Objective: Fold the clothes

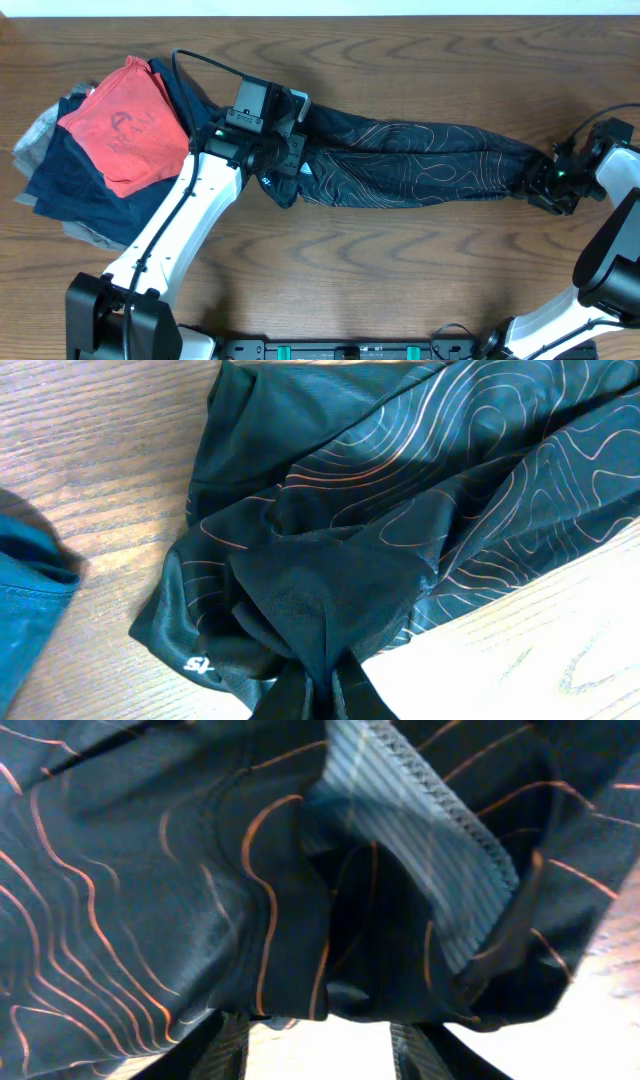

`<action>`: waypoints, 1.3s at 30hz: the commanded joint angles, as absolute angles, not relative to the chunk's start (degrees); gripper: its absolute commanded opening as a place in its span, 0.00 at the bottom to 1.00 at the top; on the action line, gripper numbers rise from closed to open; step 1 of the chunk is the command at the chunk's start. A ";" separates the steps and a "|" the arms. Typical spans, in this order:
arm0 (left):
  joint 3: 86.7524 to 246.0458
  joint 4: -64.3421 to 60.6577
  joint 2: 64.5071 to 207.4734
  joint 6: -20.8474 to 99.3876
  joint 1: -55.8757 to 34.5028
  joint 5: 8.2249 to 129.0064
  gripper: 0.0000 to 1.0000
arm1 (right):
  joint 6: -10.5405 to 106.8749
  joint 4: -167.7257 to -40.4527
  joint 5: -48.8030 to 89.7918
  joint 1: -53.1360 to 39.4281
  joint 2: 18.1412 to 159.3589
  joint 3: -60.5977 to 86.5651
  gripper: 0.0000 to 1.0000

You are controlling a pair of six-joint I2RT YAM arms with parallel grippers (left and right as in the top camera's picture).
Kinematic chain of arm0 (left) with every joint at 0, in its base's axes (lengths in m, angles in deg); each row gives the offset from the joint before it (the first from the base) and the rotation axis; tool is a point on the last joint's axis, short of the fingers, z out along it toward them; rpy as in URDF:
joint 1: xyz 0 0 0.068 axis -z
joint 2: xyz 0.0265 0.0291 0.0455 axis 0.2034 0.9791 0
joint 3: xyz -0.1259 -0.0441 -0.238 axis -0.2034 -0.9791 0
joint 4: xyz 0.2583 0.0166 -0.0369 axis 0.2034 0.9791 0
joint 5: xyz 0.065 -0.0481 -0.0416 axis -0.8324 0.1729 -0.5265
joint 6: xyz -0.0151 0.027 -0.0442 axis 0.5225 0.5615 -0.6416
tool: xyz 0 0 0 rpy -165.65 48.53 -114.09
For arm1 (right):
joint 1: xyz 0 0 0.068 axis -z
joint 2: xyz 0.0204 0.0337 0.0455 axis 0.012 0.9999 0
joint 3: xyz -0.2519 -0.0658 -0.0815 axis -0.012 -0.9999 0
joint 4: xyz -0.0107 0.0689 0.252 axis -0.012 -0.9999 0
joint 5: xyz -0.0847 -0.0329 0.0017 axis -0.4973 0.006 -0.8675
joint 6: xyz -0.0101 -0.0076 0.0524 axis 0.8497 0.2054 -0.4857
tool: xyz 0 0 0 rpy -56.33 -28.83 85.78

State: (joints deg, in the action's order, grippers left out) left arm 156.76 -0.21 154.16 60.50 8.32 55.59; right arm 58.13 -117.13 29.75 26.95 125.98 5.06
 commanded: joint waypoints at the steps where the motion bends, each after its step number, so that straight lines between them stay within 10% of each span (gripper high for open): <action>1: 156.76 -0.15 154.32 60.37 8.49 54.89 0.06 | 58.48 -117.39 32.42 26.27 126.33 5.34 0.40; 29: 156.76 -0.13 154.32 60.37 8.49 54.91 0.06 | 58.51 -115.57 29.84 23.63 126.44 5.74 0.47; 34: 156.76 -0.10 154.32 60.37 8.49 54.91 0.06 | 58.48 -114.96 29.84 23.25 126.42 5.74 0.03; 39: 156.76 -0.10 154.32 60.37 8.49 54.91 0.06 | 58.42 -117.63 29.84 24.26 125.46 7.27 0.01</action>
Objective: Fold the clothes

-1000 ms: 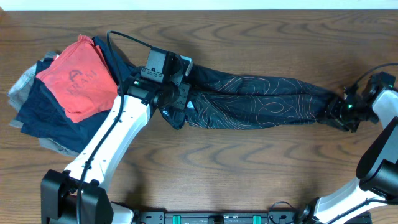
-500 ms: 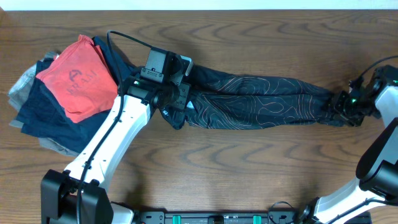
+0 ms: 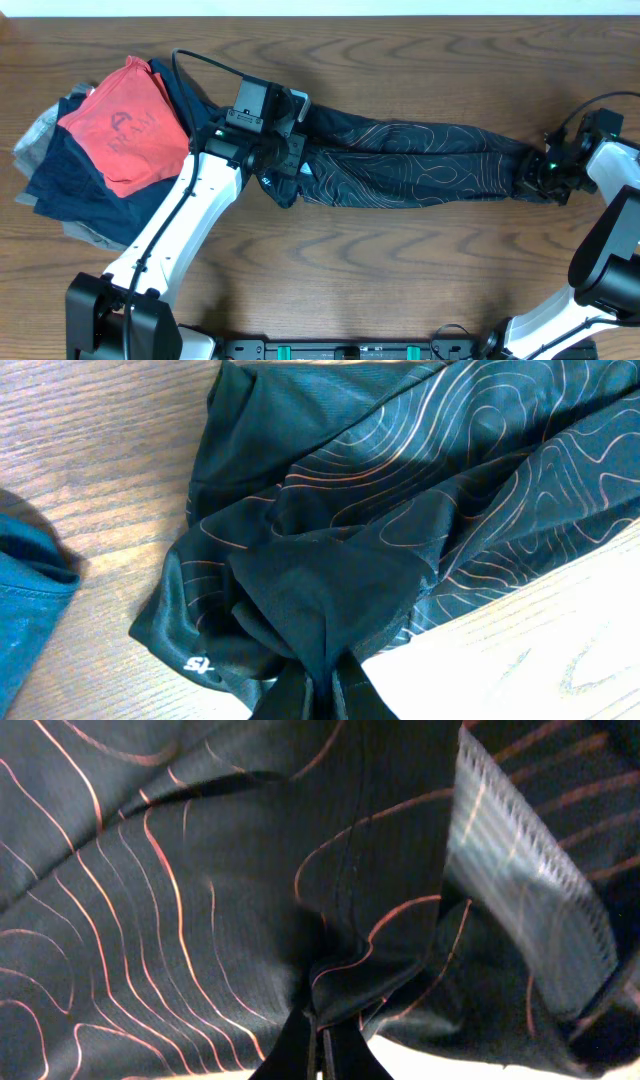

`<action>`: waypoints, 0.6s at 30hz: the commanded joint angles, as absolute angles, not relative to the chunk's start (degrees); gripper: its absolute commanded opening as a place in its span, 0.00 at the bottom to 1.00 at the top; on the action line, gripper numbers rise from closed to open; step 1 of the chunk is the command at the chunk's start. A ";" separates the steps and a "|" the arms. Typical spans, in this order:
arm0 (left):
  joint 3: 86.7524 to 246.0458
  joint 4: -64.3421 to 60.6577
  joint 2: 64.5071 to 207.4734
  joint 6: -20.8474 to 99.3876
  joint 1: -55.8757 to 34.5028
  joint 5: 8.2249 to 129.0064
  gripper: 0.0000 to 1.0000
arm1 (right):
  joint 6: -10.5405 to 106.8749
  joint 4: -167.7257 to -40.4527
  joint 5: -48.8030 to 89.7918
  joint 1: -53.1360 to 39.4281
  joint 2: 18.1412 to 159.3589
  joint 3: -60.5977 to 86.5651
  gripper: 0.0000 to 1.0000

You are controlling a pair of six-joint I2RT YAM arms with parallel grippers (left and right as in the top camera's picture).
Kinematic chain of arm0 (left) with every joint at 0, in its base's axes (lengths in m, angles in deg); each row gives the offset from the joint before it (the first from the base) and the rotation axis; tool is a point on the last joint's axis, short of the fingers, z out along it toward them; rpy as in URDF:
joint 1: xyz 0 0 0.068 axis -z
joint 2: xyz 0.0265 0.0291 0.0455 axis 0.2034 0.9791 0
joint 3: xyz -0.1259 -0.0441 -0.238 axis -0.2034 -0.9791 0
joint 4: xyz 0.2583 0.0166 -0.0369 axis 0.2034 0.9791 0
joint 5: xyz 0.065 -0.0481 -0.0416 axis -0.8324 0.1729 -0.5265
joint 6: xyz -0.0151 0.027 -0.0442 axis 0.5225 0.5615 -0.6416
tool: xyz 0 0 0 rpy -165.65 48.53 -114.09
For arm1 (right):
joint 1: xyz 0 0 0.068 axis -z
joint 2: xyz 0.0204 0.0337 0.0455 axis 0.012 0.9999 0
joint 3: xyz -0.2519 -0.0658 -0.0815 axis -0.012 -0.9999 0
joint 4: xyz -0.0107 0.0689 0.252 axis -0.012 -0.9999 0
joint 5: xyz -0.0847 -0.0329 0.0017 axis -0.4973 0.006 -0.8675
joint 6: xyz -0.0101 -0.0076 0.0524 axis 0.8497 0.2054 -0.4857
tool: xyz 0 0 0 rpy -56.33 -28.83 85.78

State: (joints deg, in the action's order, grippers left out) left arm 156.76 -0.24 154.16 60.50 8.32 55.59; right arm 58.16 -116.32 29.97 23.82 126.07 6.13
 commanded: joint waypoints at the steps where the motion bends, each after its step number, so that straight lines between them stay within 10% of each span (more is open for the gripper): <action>1: 156.76 -0.13 154.32 60.37 8.49 54.91 0.06 | 58.42 -119.20 29.84 24.83 124.96 8.40 0.01; 18: 156.76 -0.13 154.32 60.37 8.49 54.93 0.06 | 60.67 -150.87 26.73 31.08 120.13 34.50 0.01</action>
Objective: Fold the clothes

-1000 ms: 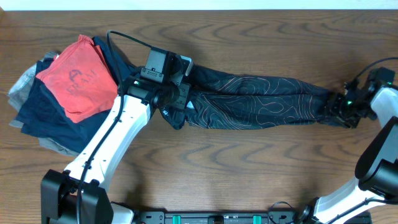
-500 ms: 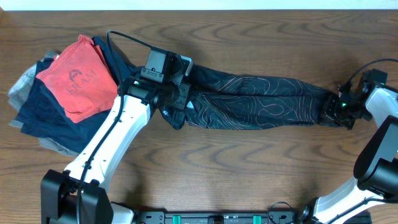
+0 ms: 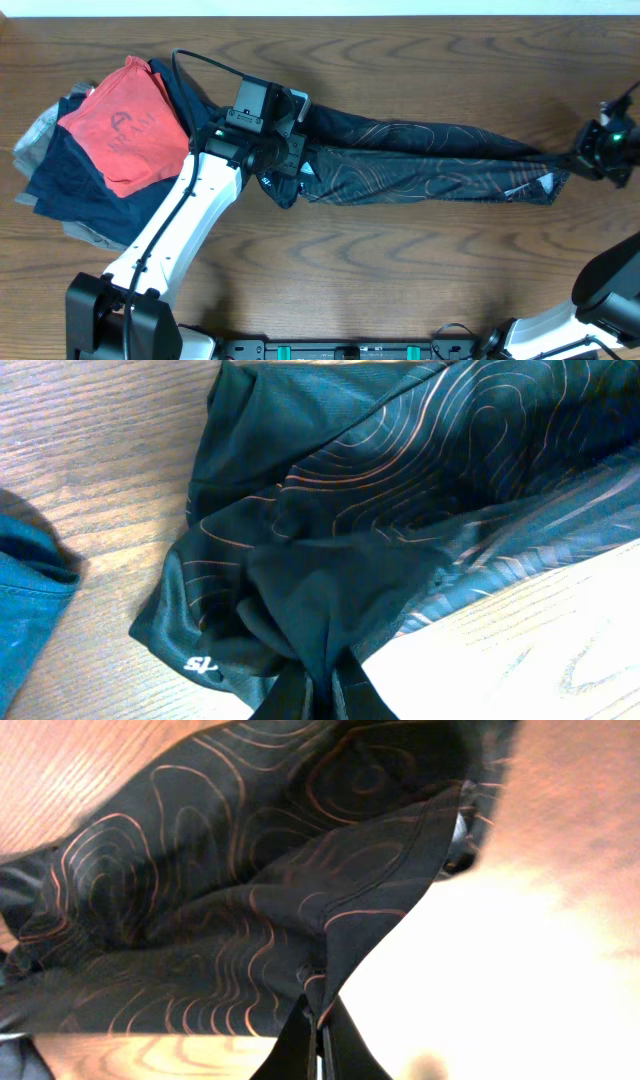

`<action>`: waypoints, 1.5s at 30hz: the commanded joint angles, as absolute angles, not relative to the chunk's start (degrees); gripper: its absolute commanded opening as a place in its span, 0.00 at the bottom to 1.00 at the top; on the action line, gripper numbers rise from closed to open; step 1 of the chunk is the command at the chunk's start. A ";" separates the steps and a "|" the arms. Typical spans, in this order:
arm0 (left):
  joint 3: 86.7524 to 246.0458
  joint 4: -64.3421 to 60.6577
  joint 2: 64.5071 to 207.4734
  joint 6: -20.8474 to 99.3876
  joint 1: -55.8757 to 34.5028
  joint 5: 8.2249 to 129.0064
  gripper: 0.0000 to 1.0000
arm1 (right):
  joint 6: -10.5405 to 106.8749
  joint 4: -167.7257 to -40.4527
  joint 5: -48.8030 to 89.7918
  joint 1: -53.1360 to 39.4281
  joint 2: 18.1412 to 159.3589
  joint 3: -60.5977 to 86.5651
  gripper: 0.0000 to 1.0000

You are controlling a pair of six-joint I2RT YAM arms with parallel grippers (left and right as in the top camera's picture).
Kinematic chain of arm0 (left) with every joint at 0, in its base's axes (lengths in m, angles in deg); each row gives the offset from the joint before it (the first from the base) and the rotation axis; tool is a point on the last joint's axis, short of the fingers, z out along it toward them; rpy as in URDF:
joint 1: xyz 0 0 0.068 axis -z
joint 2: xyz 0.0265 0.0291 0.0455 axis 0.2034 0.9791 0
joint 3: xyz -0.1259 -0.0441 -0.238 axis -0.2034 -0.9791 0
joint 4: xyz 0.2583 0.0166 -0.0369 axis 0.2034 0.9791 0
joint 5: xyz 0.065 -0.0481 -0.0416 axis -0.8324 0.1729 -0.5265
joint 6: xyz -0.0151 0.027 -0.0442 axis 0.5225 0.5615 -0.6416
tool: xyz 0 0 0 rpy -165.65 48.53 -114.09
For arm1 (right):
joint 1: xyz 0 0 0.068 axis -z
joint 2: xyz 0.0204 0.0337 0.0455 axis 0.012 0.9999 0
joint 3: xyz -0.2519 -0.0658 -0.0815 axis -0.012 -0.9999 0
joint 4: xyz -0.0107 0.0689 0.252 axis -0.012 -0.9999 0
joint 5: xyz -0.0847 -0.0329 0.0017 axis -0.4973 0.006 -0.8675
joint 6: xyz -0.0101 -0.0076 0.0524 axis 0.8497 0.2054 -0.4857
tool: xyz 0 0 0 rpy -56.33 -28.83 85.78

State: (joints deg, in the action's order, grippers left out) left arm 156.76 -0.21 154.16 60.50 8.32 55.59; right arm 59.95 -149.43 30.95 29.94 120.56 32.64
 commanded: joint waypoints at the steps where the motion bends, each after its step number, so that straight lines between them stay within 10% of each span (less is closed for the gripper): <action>1: 156.76 -0.15 154.32 60.37 8.49 54.93 0.06 | 60.67 -151.88 26.10 31.19 120.13 34.85 0.01; 23: 156.76 -16.26 154.34 58.19 13.94 49.77 0.06 | 55.71 -145.32 24.75 32.13 120.26 34.92 0.01; 45: 156.76 0.22 130.23 53.97 13.96 44.77 0.06 | 64.49 -162.72 34.10 39.54 100.43 39.68 0.01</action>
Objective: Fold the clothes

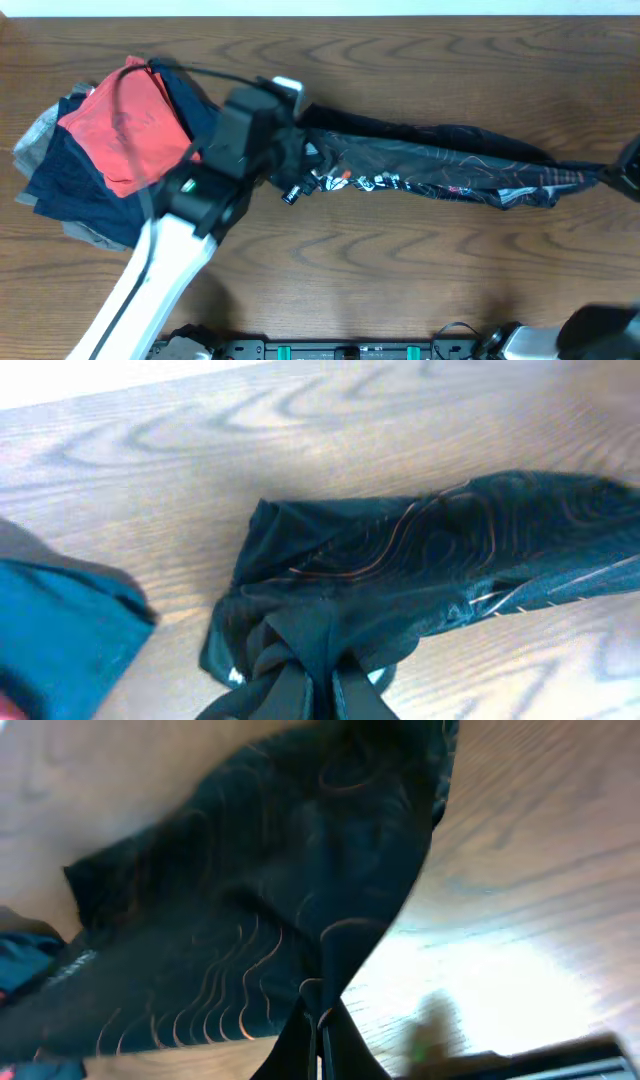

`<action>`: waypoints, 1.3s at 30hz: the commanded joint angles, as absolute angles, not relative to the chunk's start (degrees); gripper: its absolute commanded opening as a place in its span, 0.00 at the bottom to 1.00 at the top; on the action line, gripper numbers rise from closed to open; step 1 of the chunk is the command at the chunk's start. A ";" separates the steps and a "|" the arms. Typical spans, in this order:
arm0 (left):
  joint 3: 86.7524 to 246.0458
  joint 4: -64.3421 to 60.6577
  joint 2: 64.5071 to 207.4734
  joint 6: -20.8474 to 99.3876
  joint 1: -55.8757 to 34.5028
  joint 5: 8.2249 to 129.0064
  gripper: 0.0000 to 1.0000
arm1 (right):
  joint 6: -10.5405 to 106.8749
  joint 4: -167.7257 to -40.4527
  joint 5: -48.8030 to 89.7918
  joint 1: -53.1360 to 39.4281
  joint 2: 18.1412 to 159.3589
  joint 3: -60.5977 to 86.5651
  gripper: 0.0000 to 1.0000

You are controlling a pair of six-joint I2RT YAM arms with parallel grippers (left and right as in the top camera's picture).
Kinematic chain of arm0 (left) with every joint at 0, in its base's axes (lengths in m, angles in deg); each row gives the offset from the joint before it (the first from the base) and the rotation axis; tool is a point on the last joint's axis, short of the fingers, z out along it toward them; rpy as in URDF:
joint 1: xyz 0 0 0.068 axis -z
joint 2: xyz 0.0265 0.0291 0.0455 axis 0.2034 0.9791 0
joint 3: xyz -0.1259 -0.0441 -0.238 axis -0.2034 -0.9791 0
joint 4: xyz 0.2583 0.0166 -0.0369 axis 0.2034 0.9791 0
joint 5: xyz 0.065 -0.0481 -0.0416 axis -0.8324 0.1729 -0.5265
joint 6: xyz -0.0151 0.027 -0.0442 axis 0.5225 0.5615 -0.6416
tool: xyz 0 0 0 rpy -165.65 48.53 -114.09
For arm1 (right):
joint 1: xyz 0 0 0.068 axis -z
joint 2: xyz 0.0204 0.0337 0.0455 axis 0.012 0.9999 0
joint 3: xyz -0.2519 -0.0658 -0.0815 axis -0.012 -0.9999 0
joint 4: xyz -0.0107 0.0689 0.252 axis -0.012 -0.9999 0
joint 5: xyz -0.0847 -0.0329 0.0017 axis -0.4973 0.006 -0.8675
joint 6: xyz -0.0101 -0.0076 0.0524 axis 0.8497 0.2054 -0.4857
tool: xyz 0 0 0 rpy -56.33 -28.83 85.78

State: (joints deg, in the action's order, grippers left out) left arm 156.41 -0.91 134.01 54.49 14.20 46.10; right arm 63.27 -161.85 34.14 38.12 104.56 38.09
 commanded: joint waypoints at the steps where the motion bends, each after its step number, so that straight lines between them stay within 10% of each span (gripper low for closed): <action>1: 156.76 0.79 128.74 53.97 13.96 44.77 0.06 | 64.49 -163.40 33.42 39.97 98.97 39.88 0.01; 12: 156.76 -1.94 124.22 53.95 13.96 36.86 0.06 | 62.83 -163.16 27.85 42.01 95.01 40.51 0.01; 39: 156.76 -29.15 166.23 53.73 14.13 41.27 0.06 | 59.07 -135.25 28.07 34.58 137.11 40.51 0.04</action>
State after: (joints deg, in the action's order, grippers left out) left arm 156.41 -28.04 165.44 54.47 14.74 41.97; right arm 60.78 -136.78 29.95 35.30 135.84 40.18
